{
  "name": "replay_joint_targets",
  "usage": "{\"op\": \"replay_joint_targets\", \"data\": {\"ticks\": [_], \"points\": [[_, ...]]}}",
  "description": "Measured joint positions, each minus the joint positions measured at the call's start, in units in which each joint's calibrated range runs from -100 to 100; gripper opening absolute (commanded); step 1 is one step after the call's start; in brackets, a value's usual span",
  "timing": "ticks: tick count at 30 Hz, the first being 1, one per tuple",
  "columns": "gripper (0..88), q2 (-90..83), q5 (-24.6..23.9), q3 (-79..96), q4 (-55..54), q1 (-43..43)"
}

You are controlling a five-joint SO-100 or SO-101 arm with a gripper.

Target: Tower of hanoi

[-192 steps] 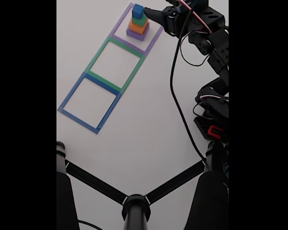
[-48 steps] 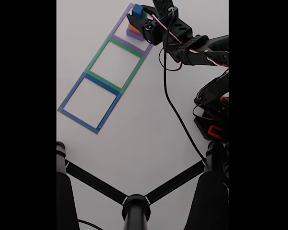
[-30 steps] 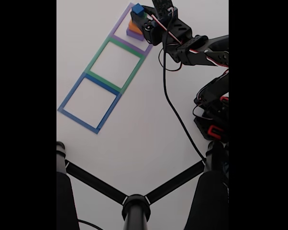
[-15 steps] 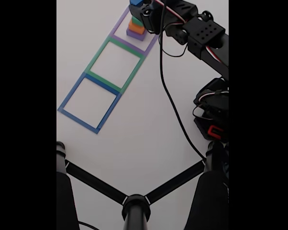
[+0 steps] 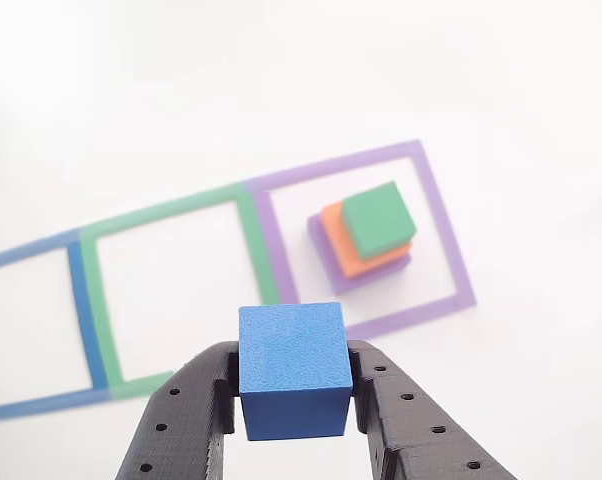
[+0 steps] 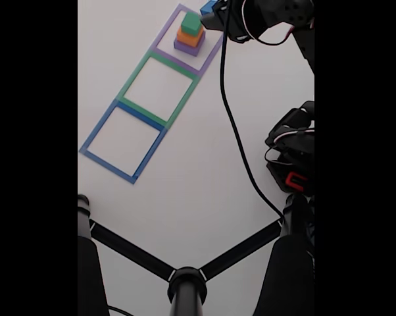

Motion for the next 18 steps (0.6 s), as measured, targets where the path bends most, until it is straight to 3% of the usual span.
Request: {"op": "replay_joint_targets", "data": {"ticks": [7,18], "points": [[2.1,-0.76,0.0,-6.09,5.94,-2.05],[2.3,-2.53,0.0,-4.44,6.82,-3.93]]}}
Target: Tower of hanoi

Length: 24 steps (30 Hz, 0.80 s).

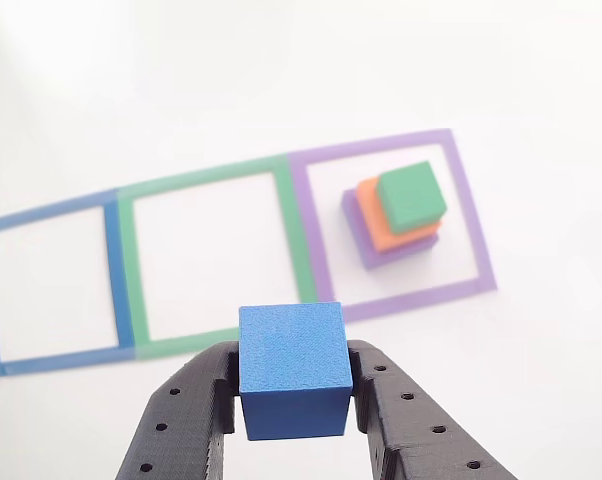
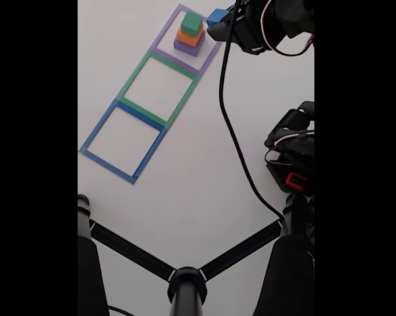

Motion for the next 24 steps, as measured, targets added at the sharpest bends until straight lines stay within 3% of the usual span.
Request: {"op": "replay_joint_targets", "data": {"ticks": [10,24], "points": [[1.2,-11.82,0.2,37.51,-22.31,-2.54],[1.3,-11.4,-0.2,74.41,-65.73,-6.3]]}}
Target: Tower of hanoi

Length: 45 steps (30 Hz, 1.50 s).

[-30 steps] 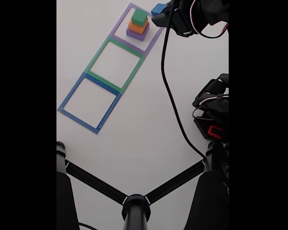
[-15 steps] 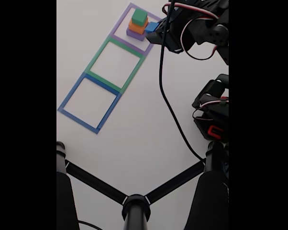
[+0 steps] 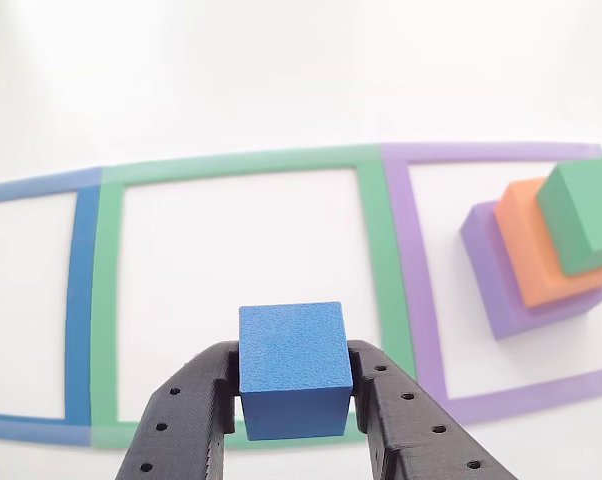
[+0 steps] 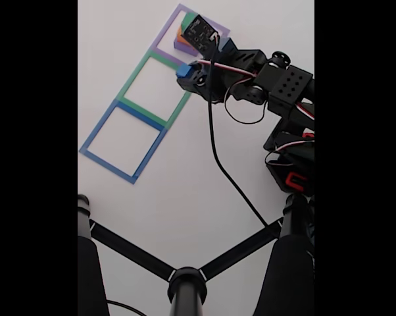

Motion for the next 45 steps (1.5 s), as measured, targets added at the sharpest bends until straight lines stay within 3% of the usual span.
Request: {"op": "replay_joint_targets", "data": {"ticks": [8,26,34,45], "points": [[1.5,10.47,0.0,10.44,-24.96,-1.23],[1.9,51.5,0.0,10.1,-72.39,-4.42],[2.0,64.25,0.59,4.96,-82.74,-3.85],[4.3,69.99,0.59,2.79,-85.63,-3.85]]}}
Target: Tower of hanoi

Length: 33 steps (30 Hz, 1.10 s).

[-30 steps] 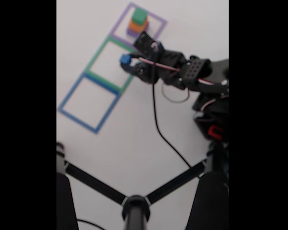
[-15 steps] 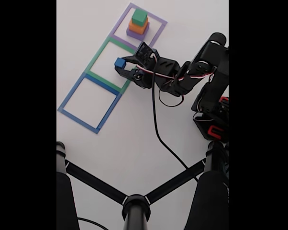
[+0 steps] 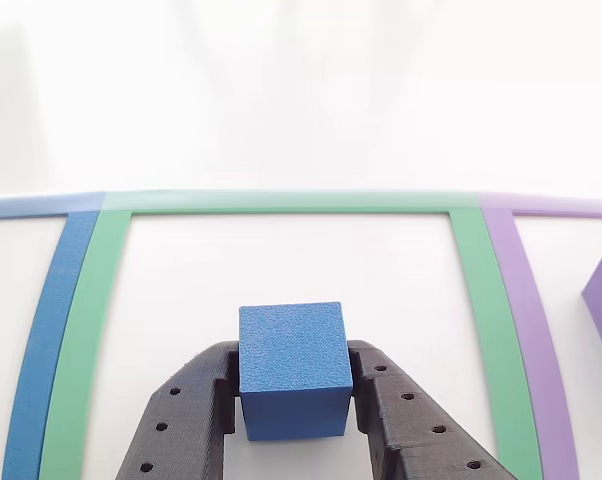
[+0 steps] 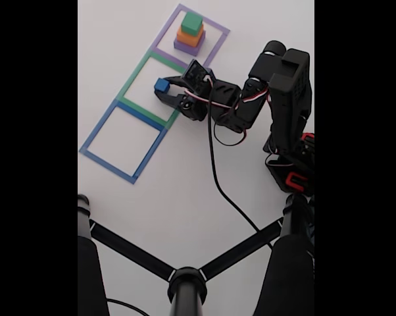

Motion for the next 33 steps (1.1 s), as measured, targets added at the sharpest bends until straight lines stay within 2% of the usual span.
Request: {"op": "replay_joint_targets", "data": {"ticks": [6,13,23,28,33], "points": [[6.8,1.44,0.0,-1.13,-0.56,0.57],[16.9,1.69,0.0,-1.65,-0.64,0.98],[20.7,0.25,0.0,-1.65,-0.64,1.31],[17.8,-9.88,0.0,-1.39,3.29,1.23],[5.8,-25.5,0.0,-0.87,16.85,1.47]]}}
